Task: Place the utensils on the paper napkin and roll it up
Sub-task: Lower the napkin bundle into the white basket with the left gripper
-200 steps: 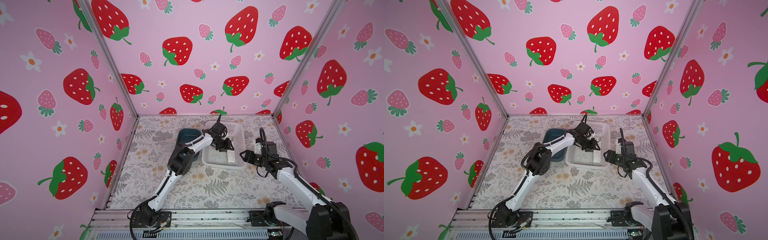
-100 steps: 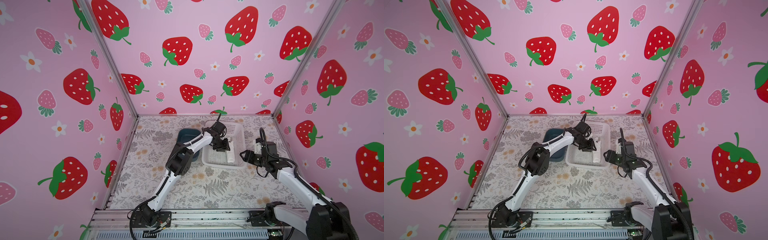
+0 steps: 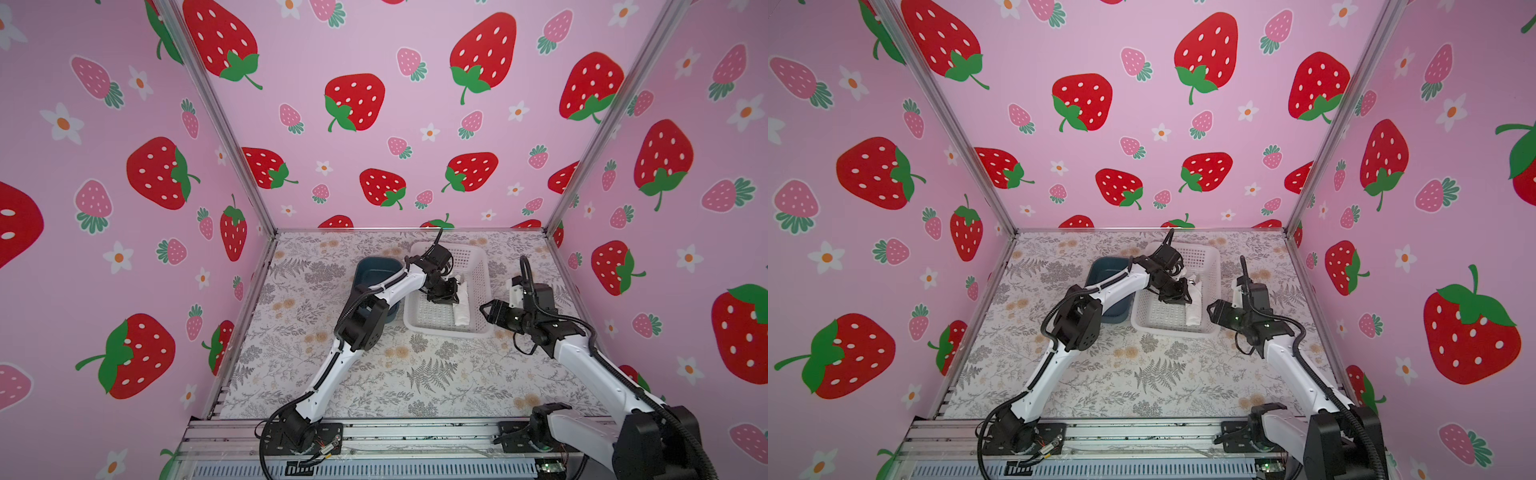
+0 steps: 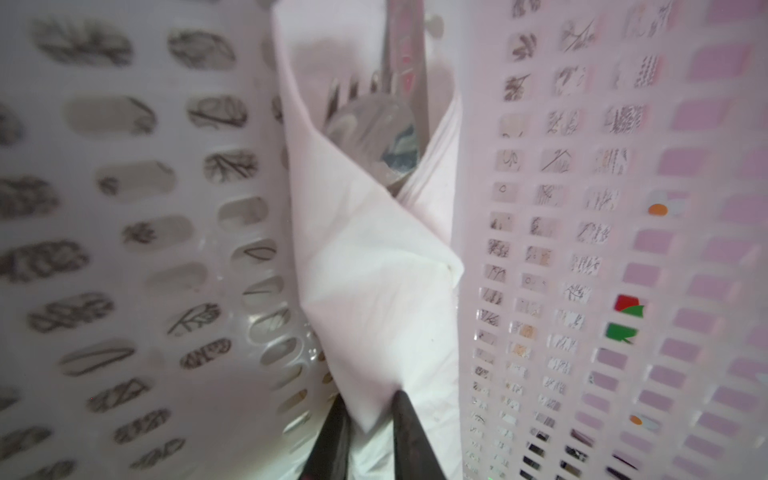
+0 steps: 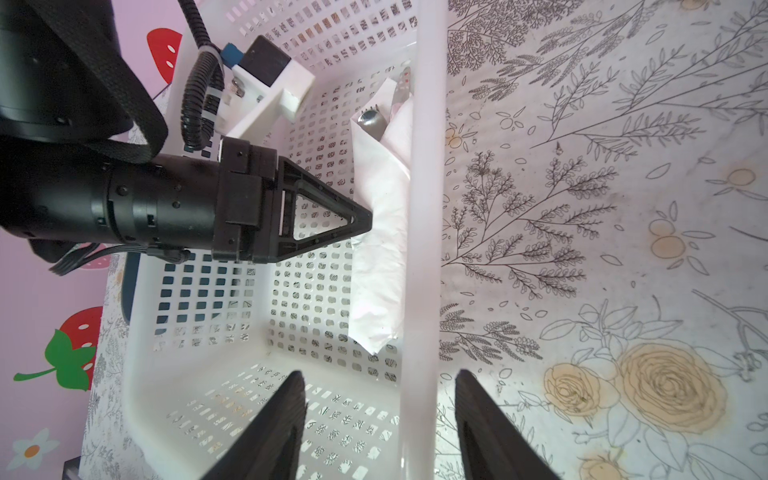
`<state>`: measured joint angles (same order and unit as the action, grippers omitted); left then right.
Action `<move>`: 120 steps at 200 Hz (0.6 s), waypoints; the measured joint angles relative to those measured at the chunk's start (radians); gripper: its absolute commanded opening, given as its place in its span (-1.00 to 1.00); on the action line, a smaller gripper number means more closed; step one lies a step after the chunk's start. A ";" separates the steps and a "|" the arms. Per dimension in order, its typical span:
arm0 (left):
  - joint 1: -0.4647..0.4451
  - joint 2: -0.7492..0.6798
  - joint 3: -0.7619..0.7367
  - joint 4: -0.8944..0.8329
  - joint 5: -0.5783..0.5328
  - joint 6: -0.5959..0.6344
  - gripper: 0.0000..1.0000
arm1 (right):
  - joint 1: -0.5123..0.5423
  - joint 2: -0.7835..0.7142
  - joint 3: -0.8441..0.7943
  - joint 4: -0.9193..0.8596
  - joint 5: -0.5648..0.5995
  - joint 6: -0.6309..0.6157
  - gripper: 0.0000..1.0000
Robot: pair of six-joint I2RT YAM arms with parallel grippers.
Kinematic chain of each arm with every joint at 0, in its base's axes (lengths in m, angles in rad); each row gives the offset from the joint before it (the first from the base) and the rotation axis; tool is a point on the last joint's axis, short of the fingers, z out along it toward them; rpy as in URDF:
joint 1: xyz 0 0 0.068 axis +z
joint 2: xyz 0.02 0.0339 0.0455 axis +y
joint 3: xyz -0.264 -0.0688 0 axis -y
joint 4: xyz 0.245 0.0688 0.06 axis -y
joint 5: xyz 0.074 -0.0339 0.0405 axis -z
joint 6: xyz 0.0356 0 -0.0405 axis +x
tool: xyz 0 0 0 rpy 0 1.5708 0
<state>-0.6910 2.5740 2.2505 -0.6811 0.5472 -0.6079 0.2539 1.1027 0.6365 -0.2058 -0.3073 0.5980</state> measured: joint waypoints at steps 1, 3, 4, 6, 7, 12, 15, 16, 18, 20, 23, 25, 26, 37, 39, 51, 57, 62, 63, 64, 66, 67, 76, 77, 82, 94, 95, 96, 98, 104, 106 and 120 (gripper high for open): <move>0.000 0.000 0.000 0.000 0.000 0.000 -0.65 | 0.000 0.000 0.000 0.000 0.000 0.000 0.18; 0.000 0.000 0.000 0.000 0.001 0.000 -0.65 | 0.000 0.000 0.000 0.000 0.000 0.000 0.18; 0.000 0.000 0.000 0.000 0.001 -0.001 -0.66 | 0.000 0.000 -0.001 0.000 0.000 0.000 0.18; 0.000 0.000 0.000 0.000 0.002 0.000 -0.66 | 0.000 0.000 -0.002 0.000 0.000 0.000 0.18; 0.000 0.000 0.000 0.000 0.002 0.000 -0.66 | 0.000 0.000 -0.002 0.000 0.000 0.000 0.18; 0.000 0.000 0.000 0.000 0.003 -0.002 -0.67 | 0.000 0.000 -0.003 -0.001 0.000 0.000 0.18; 0.000 0.000 0.000 0.000 0.003 0.001 -0.68 | 0.000 0.000 -0.004 -0.001 0.000 0.000 0.18; 0.000 0.000 0.000 0.000 0.004 0.000 -0.68 | 0.000 0.000 -0.004 -0.001 0.000 0.000 0.18; 0.000 0.001 0.001 0.000 0.004 0.000 -0.68 | 0.000 0.000 -0.004 -0.001 0.000 0.000 0.19; 0.000 0.001 0.001 0.000 0.005 0.000 -0.69 | 0.000 0.001 -0.005 -0.001 0.000 0.000 0.19; 0.000 0.002 0.003 0.000 0.006 0.001 -0.69 | 0.000 0.002 -0.005 -0.001 0.000 0.000 0.19; 0.000 0.003 0.005 0.000 0.007 0.000 -0.70 | 0.000 0.002 -0.005 -0.001 -0.001 0.000 0.18; 0.000 0.003 0.005 0.000 0.007 0.000 -0.70 | 0.000 0.002 -0.005 -0.001 0.000 0.000 0.18; 0.000 0.009 0.011 0.001 0.014 0.000 -0.71 | 0.000 0.003 -0.006 -0.001 -0.001 0.000 0.18; 0.000 0.011 0.013 0.001 0.015 0.000 -0.72 | 0.000 0.003 -0.006 -0.001 -0.002 0.000 0.18; 0.000 0.021 0.027 0.002 0.029 0.001 -0.72 | 0.000 0.003 -0.006 -0.001 -0.004 0.000 0.18; 0.000 0.027 0.032 0.003 0.034 0.001 -0.73 | 0.000 0.003 -0.006 -0.001 -0.004 0.000 0.19; 0.000 0.032 0.037 0.004 0.039 0.002 -0.73 | 0.000 0.003 -0.006 -0.001 -0.005 0.000 0.18; 0.000 0.033 0.039 0.004 0.040 0.002 -0.73 | 0.000 0.003 -0.006 -0.001 -0.005 0.000 0.18; 0.000 0.034 0.040 0.004 0.042 0.002 -0.73 | 0.000 0.003 -0.006 -0.001 -0.005 0.000 0.18; 0.000 0.036 0.042 0.005 0.043 0.002 -0.73 | 0.000 0.003 -0.006 -0.001 -0.005 0.000 0.18; 0.000 0.037 0.043 0.005 0.044 0.002 -0.73 | 0.000 0.003 -0.006 -0.001 -0.005 0.000 0.18; 0.000 0.046 0.050 0.010 0.056 0.002 -0.73 | 0.000 0.003 -0.006 -0.001 -0.006 0.000 0.18; 0.000 0.047 0.051 0.011 0.056 0.002 -0.73 | 0.000 0.003 -0.006 -0.001 -0.006 0.000 0.18; 0.000 0.050 0.055 0.013 0.064 0.002 -0.73 | 0.000 0.003 -0.006 -0.001 -0.006 0.000 0.18; 0.000 0.055 0.058 0.019 0.074 0.002 -0.73 | 0.000 0.003 -0.007 -0.001 -0.007 0.000 0.19; 0.000 0.055 0.058 0.019 0.075 0.002 -0.73 | 0.000 0.003 -0.007 -0.001 -0.007 0.000 0.18; 0.000 0.055 0.058 0.019 0.075 0.002 -0.73 | 0.000 0.003 -0.007 -0.001 -0.007 0.000 0.18; 0.000 0.055 0.058 0.019 0.076 0.002 -0.73 | 0.000 0.003 -0.007 -0.001 -0.007 0.000 0.18; 0.000 0.055 0.058 0.019 0.076 0.002 -0.73 | 0.000 0.003 -0.007 -0.001 -0.007 0.000 0.19; 0.000 0.055 0.058 0.019 0.076 0.002 -0.73 | 0.000 0.003 -0.007 -0.001 -0.007 0.000 0.18; 0.000 0.054 0.058 0.020 0.076 0.002 -0.70 | 0.000 0.003 -0.007 -0.001 -0.007 0.000 0.19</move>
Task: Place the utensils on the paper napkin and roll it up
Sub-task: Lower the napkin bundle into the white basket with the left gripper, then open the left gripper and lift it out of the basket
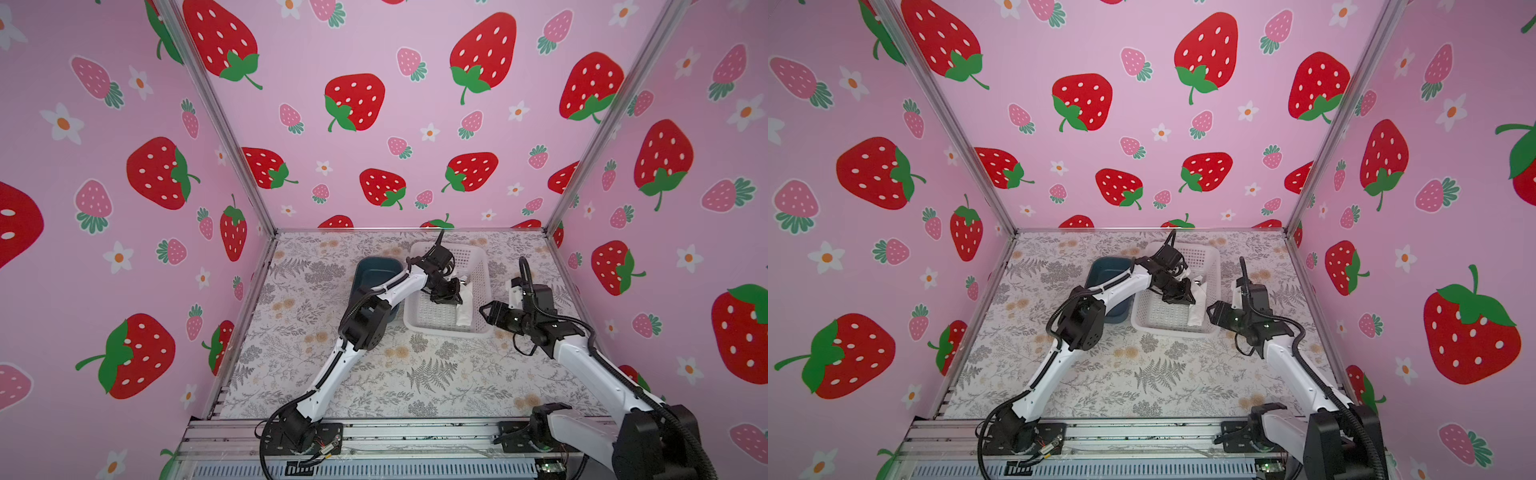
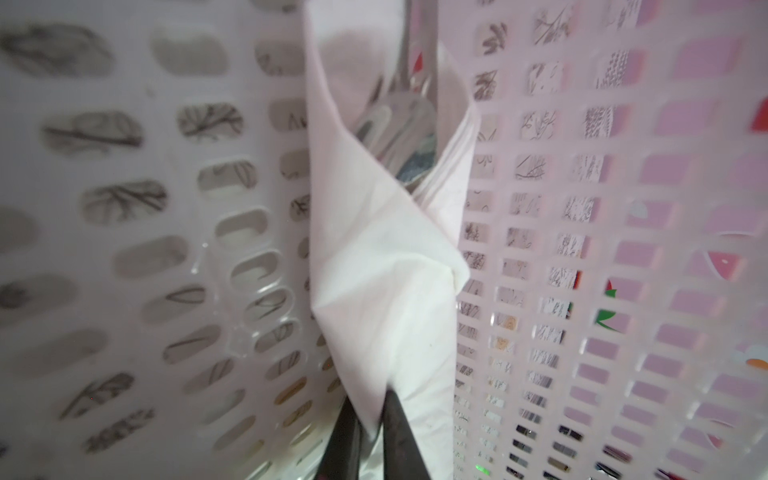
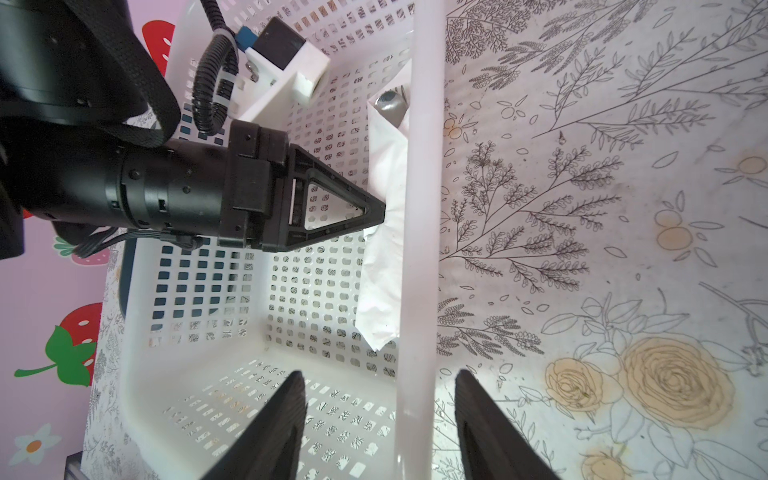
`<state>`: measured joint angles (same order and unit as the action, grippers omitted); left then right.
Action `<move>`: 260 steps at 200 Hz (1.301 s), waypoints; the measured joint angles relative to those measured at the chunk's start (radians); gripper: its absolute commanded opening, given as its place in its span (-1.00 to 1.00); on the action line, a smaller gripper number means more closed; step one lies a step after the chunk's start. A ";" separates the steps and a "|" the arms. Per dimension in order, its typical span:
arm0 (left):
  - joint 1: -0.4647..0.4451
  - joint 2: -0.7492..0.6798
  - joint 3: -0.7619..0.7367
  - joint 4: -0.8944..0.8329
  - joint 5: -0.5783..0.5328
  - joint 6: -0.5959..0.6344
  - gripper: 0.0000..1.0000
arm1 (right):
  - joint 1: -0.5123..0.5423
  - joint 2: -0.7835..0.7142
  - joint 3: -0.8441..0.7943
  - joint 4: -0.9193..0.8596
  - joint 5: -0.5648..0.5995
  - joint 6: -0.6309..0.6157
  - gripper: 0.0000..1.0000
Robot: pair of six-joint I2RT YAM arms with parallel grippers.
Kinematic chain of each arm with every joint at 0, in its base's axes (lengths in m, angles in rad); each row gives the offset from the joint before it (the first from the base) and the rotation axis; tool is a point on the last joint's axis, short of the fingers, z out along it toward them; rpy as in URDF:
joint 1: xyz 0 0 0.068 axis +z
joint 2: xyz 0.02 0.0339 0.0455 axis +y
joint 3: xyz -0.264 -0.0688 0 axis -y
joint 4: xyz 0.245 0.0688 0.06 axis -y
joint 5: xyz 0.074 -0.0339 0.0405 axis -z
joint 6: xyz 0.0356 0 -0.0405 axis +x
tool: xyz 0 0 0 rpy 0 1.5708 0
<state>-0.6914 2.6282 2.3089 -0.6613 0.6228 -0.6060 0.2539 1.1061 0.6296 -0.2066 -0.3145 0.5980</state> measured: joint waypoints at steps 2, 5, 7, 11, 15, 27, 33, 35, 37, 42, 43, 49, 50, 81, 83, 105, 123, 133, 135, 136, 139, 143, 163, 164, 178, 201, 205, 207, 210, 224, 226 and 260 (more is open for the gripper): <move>0.000 0.000 0.000 0.000 0.000 0.000 -0.69 | 0.000 0.000 0.000 0.000 0.000 0.000 0.19; 0.000 0.000 0.000 0.000 0.000 0.001 -0.67 | 0.000 0.000 0.000 0.000 0.000 0.000 0.19; 0.000 0.000 0.000 0.000 -0.001 0.000 -0.65 | 0.000 0.000 0.000 0.000 0.000 0.000 0.19; 0.000 0.000 0.000 0.000 -0.001 0.001 -0.60 | 0.000 0.000 0.000 0.000 0.001 0.000 0.19; 0.000 0.000 0.000 0.000 -0.001 0.000 -0.56 | 0.000 0.000 0.000 -0.001 0.001 0.000 0.19; 0.000 -0.002 0.000 0.002 -0.002 0.002 -0.52 | 0.000 0.000 0.000 -0.005 0.008 0.000 0.20; -0.001 -0.006 0.000 0.002 -0.004 0.006 -0.48 | 0.000 0.000 0.000 -0.008 0.014 0.000 0.22; -0.002 -0.006 0.000 0.002 -0.005 0.003 -0.47 | 0.000 0.000 0.000 -0.009 0.017 0.000 0.22; -0.002 -0.008 0.000 0.002 -0.007 0.005 -0.45 | 0.000 0.000 0.001 -0.012 0.020 0.000 0.22; -0.003 -0.012 -0.001 0.000 -0.013 0.008 -0.44 | 0.000 -0.001 0.001 -0.018 0.029 -0.001 0.23; -0.003 -0.013 -0.001 0.000 -0.014 0.007 -0.43 | 0.000 -0.001 0.002 -0.020 0.032 -0.002 0.23; -0.004 -0.019 -0.002 -0.002 -0.022 0.008 -0.39 | 0.000 -0.003 0.002 -0.028 0.045 -0.002 0.25; -0.004 -0.021 -0.002 -0.002 -0.023 0.010 -0.38 | 0.000 -0.004 0.002 -0.030 0.048 -0.002 0.25; -0.006 -0.098 -0.026 -0.011 -0.061 0.027 -0.26 | -0.002 -0.058 0.016 -0.081 0.172 -0.005 0.37; -0.006 -0.105 -0.027 -0.012 -0.064 0.028 -0.25 | -0.002 -0.063 0.017 -0.084 0.183 -0.006 0.39; -0.006 -0.211 -0.066 -0.011 -0.095 0.050 -0.25 | -0.002 -0.134 0.021 -0.088 0.323 -0.005 0.46; -0.006 -0.340 -0.163 0.019 -0.132 0.072 -0.22 | -0.006 -0.183 0.015 -0.071 0.454 -0.013 0.56; -0.006 -0.423 -0.239 0.040 -0.161 0.090 -0.18 | -0.008 -0.214 -0.001 -0.050 0.534 -0.017 0.57; -0.006 -0.436 -0.251 0.045 -0.165 0.091 -0.17 | -0.008 -0.221 -0.006 -0.044 0.552 -0.019 0.57; -0.006 -0.443 -0.257 0.046 -0.169 0.092 -0.16 | -0.008 -0.225 -0.009 -0.040 0.563 -0.020 0.57; -0.006 -0.470 -0.283 0.056 -0.180 0.101 -0.15 | -0.008 -0.233 -0.016 -0.031 0.586 -0.024 0.57; -0.006 -0.503 -0.315 0.063 -0.193 0.106 -0.14 | -0.008 -0.242 -0.026 -0.019 0.612 -0.027 0.57; -0.003 -0.671 -0.503 0.126 -0.277 0.146 -0.03 | -0.008 -0.268 -0.106 0.093 0.744 -0.095 0.57; -0.002 -0.679 -0.512 0.128 -0.279 0.149 -0.02 | -0.008 -0.268 -0.111 0.098 0.748 -0.100 0.57; 0.008 -0.803 -0.672 0.180 -0.337 0.170 0.04 | -0.008 -0.268 -0.196 0.209 0.809 -0.171 0.57; 0.056 -0.993 -0.924 0.256 -0.435 0.192 0.21 | -0.008 -0.246 -0.319 0.377 0.871 -0.283 0.57; 0.069 -1.024 -0.962 0.264 -0.455 0.199 0.26 | -0.008 -0.236 -0.334 0.405 0.879 -0.300 0.57; 0.074 -1.035 -0.976 0.270 -0.462 0.199 0.28 | -0.008 -0.232 -0.341 0.418 0.883 -0.309 0.58; 0.084 -1.057 -1.003 0.274 -0.476 0.202 0.30 | -0.008 -0.224 -0.348 0.437 0.886 -0.318 0.58; 0.132 -1.147 -1.105 0.300 -0.537 0.222 0.41 | -0.008 -0.170 -0.376 0.534 0.893 -0.369 0.58; 0.142 -1.162 -1.120 0.303 -0.547 0.225 0.43 | -0.008 -0.164 -0.378 0.544 0.893 -0.373 0.57; 0.280 -1.337 -1.278 0.331 -0.648 0.256 0.72 | -0.008 -0.045 -0.408 0.751 0.821 -0.475 0.60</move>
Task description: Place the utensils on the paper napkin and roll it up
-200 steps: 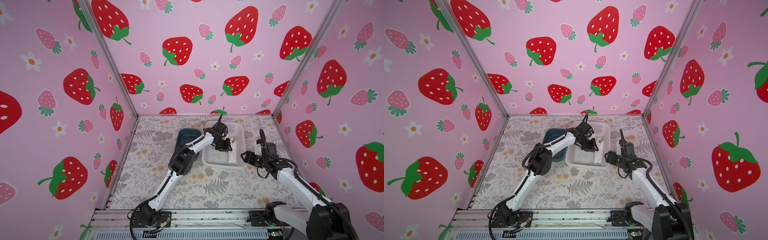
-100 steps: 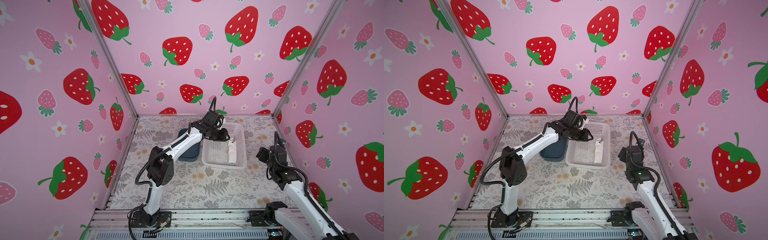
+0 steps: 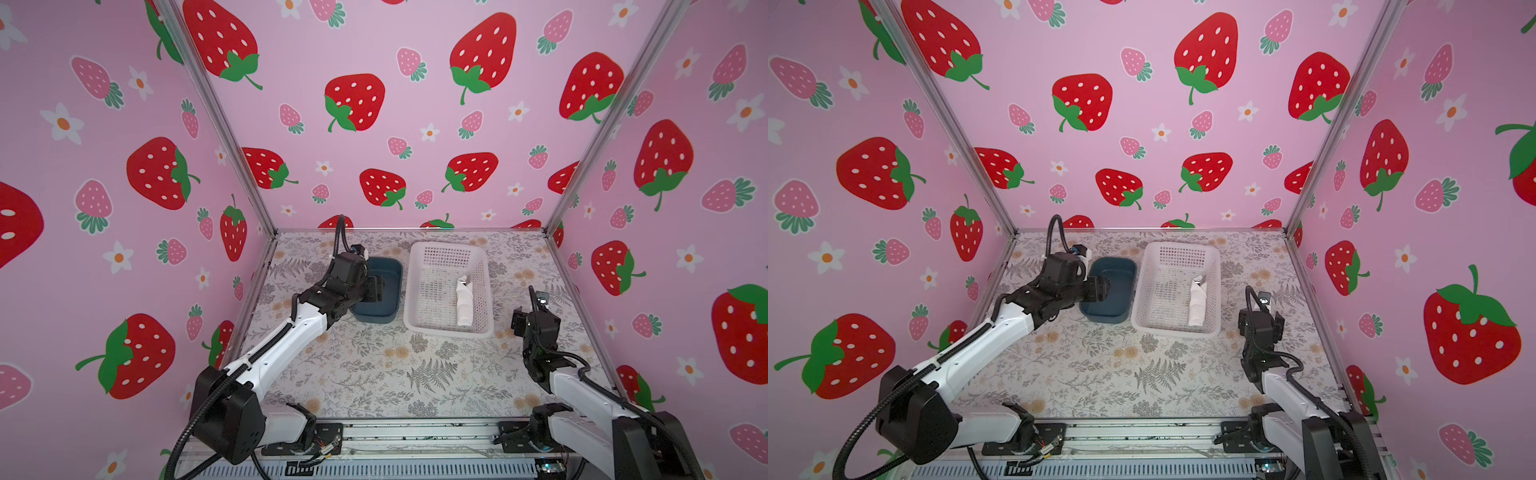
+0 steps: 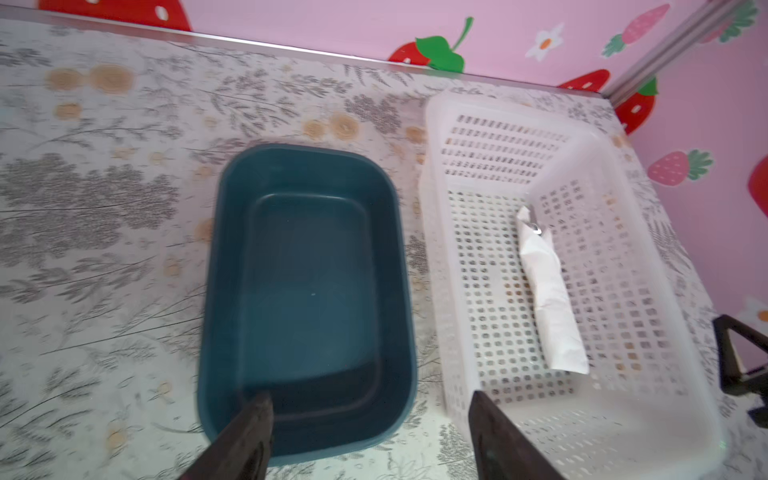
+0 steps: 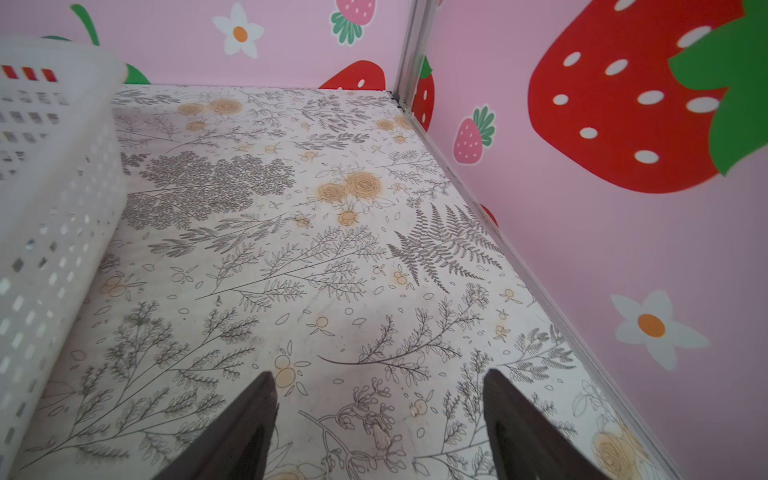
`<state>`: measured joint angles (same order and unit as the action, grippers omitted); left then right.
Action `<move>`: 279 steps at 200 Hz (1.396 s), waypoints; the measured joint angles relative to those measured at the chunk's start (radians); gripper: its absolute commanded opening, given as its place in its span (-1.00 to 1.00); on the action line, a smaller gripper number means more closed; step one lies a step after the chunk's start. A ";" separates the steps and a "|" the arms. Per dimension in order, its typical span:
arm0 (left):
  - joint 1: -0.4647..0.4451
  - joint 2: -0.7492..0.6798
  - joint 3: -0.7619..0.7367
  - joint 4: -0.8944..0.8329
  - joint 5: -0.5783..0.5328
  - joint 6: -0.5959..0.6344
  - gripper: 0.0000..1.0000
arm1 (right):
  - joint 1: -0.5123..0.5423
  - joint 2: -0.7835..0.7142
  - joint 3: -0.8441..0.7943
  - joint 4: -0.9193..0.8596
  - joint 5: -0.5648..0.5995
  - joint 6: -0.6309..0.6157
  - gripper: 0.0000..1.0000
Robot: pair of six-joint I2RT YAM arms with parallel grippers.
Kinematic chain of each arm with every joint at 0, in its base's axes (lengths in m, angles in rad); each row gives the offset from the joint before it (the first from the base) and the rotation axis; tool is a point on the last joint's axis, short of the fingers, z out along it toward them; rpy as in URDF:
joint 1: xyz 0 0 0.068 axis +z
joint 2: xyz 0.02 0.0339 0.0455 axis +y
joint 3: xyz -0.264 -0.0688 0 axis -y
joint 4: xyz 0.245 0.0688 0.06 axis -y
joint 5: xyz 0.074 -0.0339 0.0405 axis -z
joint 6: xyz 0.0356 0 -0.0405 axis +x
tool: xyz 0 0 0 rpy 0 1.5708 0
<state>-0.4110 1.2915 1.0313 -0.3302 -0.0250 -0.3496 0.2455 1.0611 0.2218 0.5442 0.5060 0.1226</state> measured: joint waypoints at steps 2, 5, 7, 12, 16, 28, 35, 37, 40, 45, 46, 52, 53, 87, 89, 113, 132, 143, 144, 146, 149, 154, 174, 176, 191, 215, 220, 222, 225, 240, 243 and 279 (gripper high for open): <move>0.010 -0.009 -0.008 0.002 -0.003 -0.002 0.76 | 0.000 0.005 -0.003 0.014 -0.003 -0.005 0.60; 0.019 -0.019 -0.017 0.003 -0.007 0.003 0.80 | 0.000 0.015 -0.006 0.034 -0.010 -0.013 0.60; 0.031 -0.029 -0.026 0.006 -0.012 0.006 0.83 | 0.000 0.023 -0.010 0.048 -0.014 -0.018 0.60; 0.048 -0.047 -0.043 0.009 -0.021 0.008 0.97 | 0.000 0.040 -0.018 0.085 -0.025 -0.028 0.61; 0.066 -0.061 -0.058 0.011 -0.029 0.007 0.99 | -0.001 0.054 -0.025 0.110 -0.031 -0.037 0.61; 0.115 -0.100 -0.100 0.017 -0.055 0.008 0.99 | -0.003 0.097 -0.038 0.174 -0.055 -0.058 0.62; 0.144 -0.121 -0.125 0.019 -0.068 0.009 0.99 | -0.005 0.121 -0.040 0.202 -0.070 -0.070 0.62; 0.150 -0.125 -0.130 0.018 -0.070 0.009 0.99 | -0.005 0.127 -0.040 0.210 -0.073 -0.073 0.62; 0.161 -0.132 -0.140 0.018 -0.074 0.009 0.99 | -0.006 0.138 -0.040 0.224 -0.079 -0.077 0.62; 0.177 -0.142 -0.154 0.019 -0.081 0.009 0.99 | -0.006 0.153 -0.040 0.247 -0.090 -0.086 0.62; 0.180 -0.144 -0.157 0.019 -0.082 0.008 0.99 | -0.007 0.158 -0.040 0.255 -0.093 -0.089 0.62; 0.201 -0.154 -0.174 0.021 -0.092 0.006 0.99 | -0.008 0.176 -0.040 0.287 -0.108 -0.100 0.62; 0.204 -0.155 -0.175 0.021 -0.094 0.006 0.99 | -0.009 0.178 -0.040 0.291 -0.109 -0.101 0.62; 0.277 -0.161 -0.206 0.021 -0.153 -0.003 0.99 | -0.020 0.265 -0.038 0.454 -0.184 -0.152 0.64; 0.281 -0.162 -0.205 0.022 -0.157 -0.004 0.98 | -0.019 0.269 -0.038 0.460 -0.190 -0.155 0.65; 0.315 -0.166 -0.211 0.045 -0.194 -0.003 0.99 | -0.027 0.299 -0.036 0.526 -0.230 -0.180 0.67; 0.337 -0.179 -0.249 0.081 -0.229 0.006 0.99 | -0.067 0.308 -0.036 0.579 -0.271 -0.173 0.68; 0.344 -0.185 -0.277 0.101 -0.249 0.013 0.99 | -0.092 0.321 -0.041 0.629 -0.298 -0.164 0.69; 0.344 -0.186 -0.281 0.103 -0.251 0.013 0.99 | -0.093 0.322 -0.042 0.632 -0.299 -0.164 0.69; 0.345 -0.186 -0.285 0.105 -0.254 0.014 0.99 | -0.096 0.328 -0.044 0.646 -0.305 -0.163 0.69; 0.347 -0.186 -0.293 0.111 -0.259 0.016 0.99 | -0.101 0.341 -0.049 0.673 -0.312 -0.159 0.72; 0.350 -0.186 -0.305 0.121 -0.266 0.020 0.99 | -0.106 0.363 -0.057 0.710 -0.320 -0.156 0.81; 0.358 -0.185 -0.338 0.151 -0.284 0.041 0.99 | -0.109 0.500 -0.098 0.858 -0.340 -0.146 0.97; 0.359 -0.184 -0.339 0.151 -0.285 0.041 0.99 | -0.109 0.507 -0.099 0.853 -0.341 -0.147 1.00; 0.370 -0.171 -0.348 0.190 -0.294 0.063 0.99 | -0.104 0.514 -0.084 0.808 -0.321 -0.137 0.99; 0.389 -0.105 -0.351 0.265 -0.330 0.090 0.99 | -0.104 0.520 0.009 0.770 -0.255 -0.107 0.99; 0.393 -0.089 -0.351 0.278 -0.335 0.094 0.99 | -0.104 0.520 0.018 0.772 -0.247 -0.102 0.99; 0.396 -0.079 -0.351 0.284 -0.338 0.094 0.99 | -0.104 0.520 0.021 0.773 -0.244 -0.100 0.99; 0.398 -0.070 -0.351 0.292 -0.341 0.098 0.99 | -0.104 0.520 0.023 0.774 -0.240 -0.098 0.99; 0.416 -0.003 -0.351 0.331 -0.340 0.109 0.99 | -0.104 0.520 0.024 0.763 -0.224 -0.092 0.99; 0.419 0.005 -0.351 0.336 -0.339 0.111 0.99 | -0.104 0.520 0.024 0.762 -0.222 -0.092 0.99; 0.441 0.106 -0.386 0.489 -0.274 0.124 0.99 | -0.104 0.520 0.024 0.746 -0.205 -0.089 0.99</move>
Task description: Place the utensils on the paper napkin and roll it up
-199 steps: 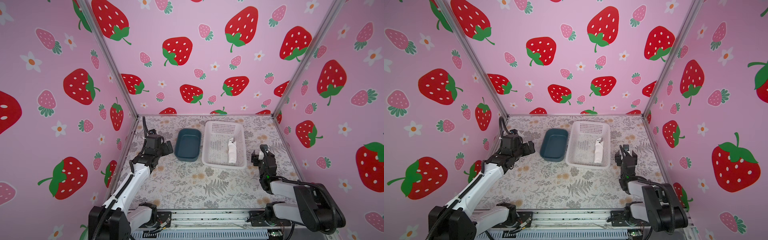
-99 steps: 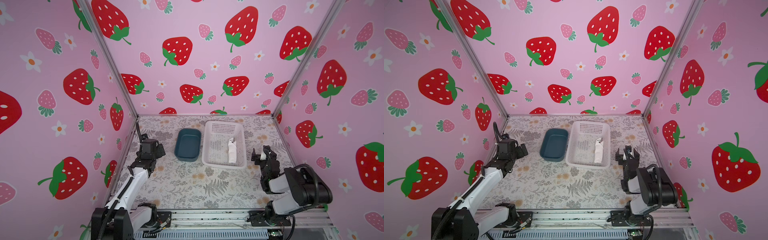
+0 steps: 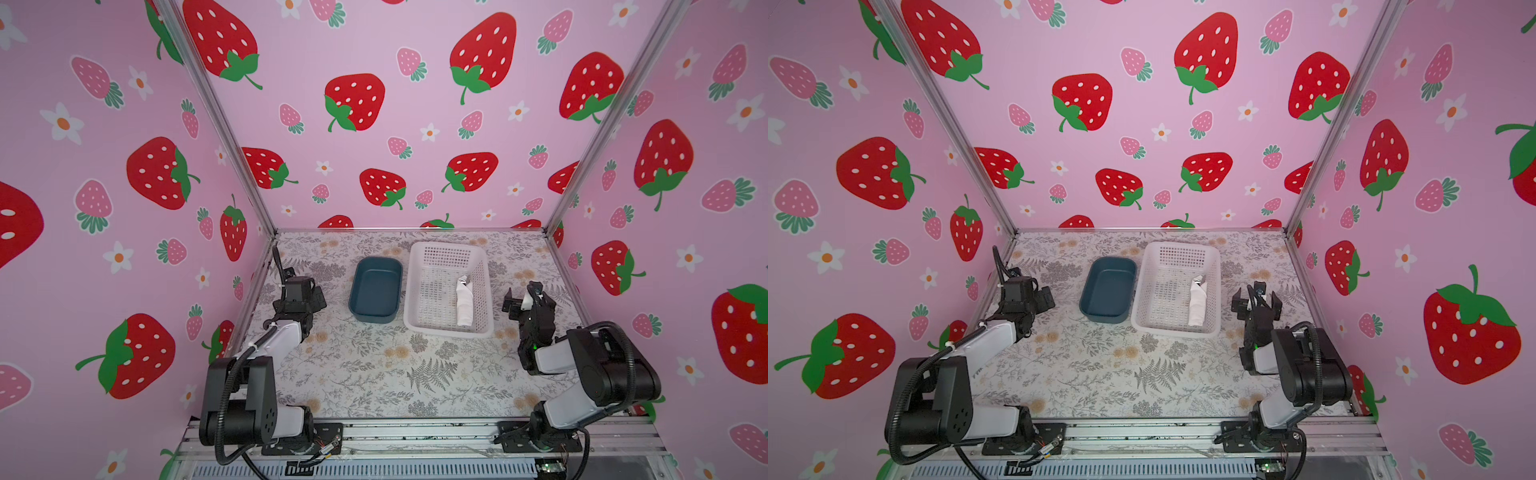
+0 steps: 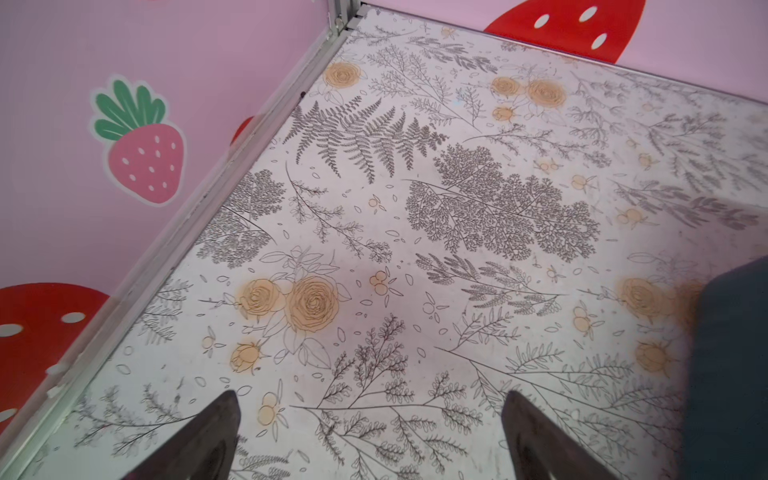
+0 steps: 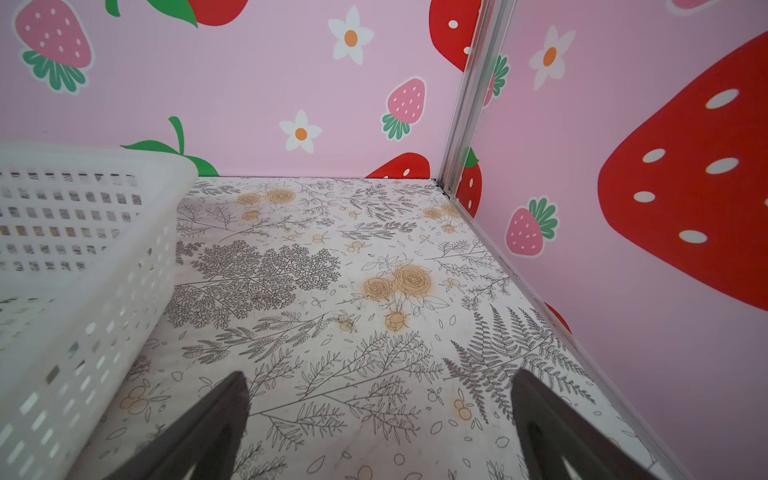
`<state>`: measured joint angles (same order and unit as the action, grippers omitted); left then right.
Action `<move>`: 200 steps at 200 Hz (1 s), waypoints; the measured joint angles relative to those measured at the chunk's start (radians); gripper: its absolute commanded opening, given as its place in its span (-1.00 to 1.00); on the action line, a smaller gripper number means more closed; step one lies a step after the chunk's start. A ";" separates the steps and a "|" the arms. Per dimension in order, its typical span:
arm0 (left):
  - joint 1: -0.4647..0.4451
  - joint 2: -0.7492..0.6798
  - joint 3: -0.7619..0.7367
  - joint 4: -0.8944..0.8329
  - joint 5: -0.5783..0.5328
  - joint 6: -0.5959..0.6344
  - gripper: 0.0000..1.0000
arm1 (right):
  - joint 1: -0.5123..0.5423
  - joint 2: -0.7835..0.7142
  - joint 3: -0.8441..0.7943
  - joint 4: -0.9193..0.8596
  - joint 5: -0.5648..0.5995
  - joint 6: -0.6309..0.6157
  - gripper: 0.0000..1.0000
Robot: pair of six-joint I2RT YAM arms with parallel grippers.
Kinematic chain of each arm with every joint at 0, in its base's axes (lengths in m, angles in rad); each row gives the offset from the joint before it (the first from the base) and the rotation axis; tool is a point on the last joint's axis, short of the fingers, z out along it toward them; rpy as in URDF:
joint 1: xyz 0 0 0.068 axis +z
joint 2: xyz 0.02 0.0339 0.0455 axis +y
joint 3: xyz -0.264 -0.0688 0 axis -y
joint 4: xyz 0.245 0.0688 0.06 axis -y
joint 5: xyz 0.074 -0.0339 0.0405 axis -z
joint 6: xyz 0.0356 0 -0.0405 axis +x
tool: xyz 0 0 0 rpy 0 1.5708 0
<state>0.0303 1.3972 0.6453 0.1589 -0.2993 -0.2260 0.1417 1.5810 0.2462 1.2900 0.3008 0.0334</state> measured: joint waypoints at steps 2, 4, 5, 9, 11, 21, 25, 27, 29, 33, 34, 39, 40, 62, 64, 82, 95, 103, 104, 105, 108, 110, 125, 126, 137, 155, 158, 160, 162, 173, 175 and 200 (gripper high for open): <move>0.000 0.005 -0.003 0.010 0.007 0.003 0.99 | 0.000 0.000 0.000 0.000 0.001 0.000 0.99; 0.000 0.008 -0.005 0.016 0.013 0.005 0.99 | 0.000 0.000 0.000 -0.001 0.002 0.000 0.99; 0.000 0.010 -0.006 0.020 0.015 0.006 0.99 | 0.000 0.000 0.000 -0.001 0.002 0.000 0.99; 0.000 0.019 -0.010 0.039 0.027 0.015 1.00 | 0.000 0.000 0.000 -0.002 0.002 0.000 0.99; 0.000 0.024 -0.013 0.049 0.035 0.018 1.00 | 0.000 0.000 0.000 -0.003 0.003 0.000 0.99; 0.000 0.048 -0.016 0.084 0.066 0.035 1.00 | 0.000 0.000 0.000 -0.006 0.005 0.000 1.00; 0.000 0.056 -0.016 0.098 0.077 0.042 0.99 | 0.000 0.000 0.000 -0.006 0.005 0.000 0.99; 0.000 0.063 -0.017 0.108 0.083 0.047 1.00 | 0.000 0.000 0.000 -0.007 0.005 0.000 0.99; 0.000 0.066 -0.017 0.115 0.087 0.050 1.00 | 0.000 0.000 0.000 -0.007 0.005 0.000 0.99; 0.000 0.073 -0.019 0.134 0.098 0.057 1.00 | 0.000 0.000 0.000 -0.007 0.006 0.000 0.99; 0.000 0.075 -0.020 0.138 0.101 0.058 1.00 | 0.000 0.000 0.000 -0.007 0.006 0.000 0.99; 0.000 0.084 -0.024 0.164 0.112 0.068 0.98 | 0.000 0.000 0.000 -0.007 0.006 0.000 0.99; 0.000 0.085 -0.024 0.167 0.114 0.069 0.98 | 0.000 0.000 0.000 -0.007 0.006 0.000 0.99; 0.000 0.124 -0.034 0.251 0.159 0.096 0.94 | 0.000 0.000 0.000 -0.009 0.006 0.000 0.99; 0.000 0.127 -0.037 0.263 0.161 0.099 0.94 | 0.000 0.000 0.000 -0.009 0.006 0.000 0.99; -0.001 0.133 -0.095 0.355 0.194 0.119 0.95 | 0.000 0.000 0.000 -0.009 0.006 0.000 0.99; -0.003 0.139 -0.160 0.456 0.208 0.128 0.92 | 0.000 0.000 0.000 -0.010 0.006 0.000 0.99; -0.005 0.143 -0.187 0.480 0.212 0.132 0.97 | 0.000 0.000 0.000 -0.010 0.006 0.000 0.99; -0.005 0.144 -0.189 0.479 0.212 0.133 0.99 | 0.000 0.000 0.000 -0.010 0.006 0.000 0.99; -0.005 0.145 -0.191 0.480 0.212 0.133 1.00 | 0.000 0.000 0.000 -0.010 0.006 0.000 0.99; -0.005 0.148 -0.198 0.487 0.214 0.136 0.99 | 0.000 0.000 0.000 -0.010 0.006 0.000 0.99; -0.005 0.149 -0.203 0.494 0.214 0.135 0.99 | 0.000 0.000 0.000 -0.011 0.006 0.000 0.99; -0.007 0.154 -0.211 0.516 0.214 0.141 0.99 | 0.000 0.000 0.000 -0.013 0.006 0.000 0.99; -0.007 0.154 -0.211 0.518 0.214 0.142 0.99 | 0.000 0.000 0.000 -0.013 0.006 0.000 0.99; -0.009 0.154 -0.211 0.547 0.214 0.144 0.99 | 0.000 0.000 0.000 -0.013 0.006 0.000 0.99; -0.011 0.154 -0.211 0.573 0.215 0.150 0.99 | 0.000 0.000 0.000 -0.013 0.006 0.000 0.99; -0.011 0.154 -0.211 0.574 0.215 0.151 0.99 | 0.000 0.000 0.000 -0.013 0.006 0.000 0.99; -0.011 0.154 -0.211 0.575 0.216 0.151 0.99 | 0.000 0.000 0.000 -0.013 0.006 0.000 0.99; -0.011 0.154 -0.211 0.576 0.217 0.152 0.99 | 0.000 0.000 0.000 -0.013 0.006 0.000 0.99; -0.014 0.154 -0.211 0.577 0.222 0.156 0.99 | 0.000 0.000 0.000 -0.013 0.006 0.000 0.99; -0.014 0.154 -0.211 0.577 0.222 0.156 0.99 | 0.000 0.000 0.000 -0.013 0.006 0.000 0.99; -0.019 0.154 -0.211 0.578 0.229 0.164 0.99 | 0.000 0.000 0.000 -0.013 0.006 0.000 0.99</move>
<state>0.0109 1.5513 0.4343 0.7364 -0.0708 -0.0620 0.1417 1.5810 0.2462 1.2774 0.3069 0.0334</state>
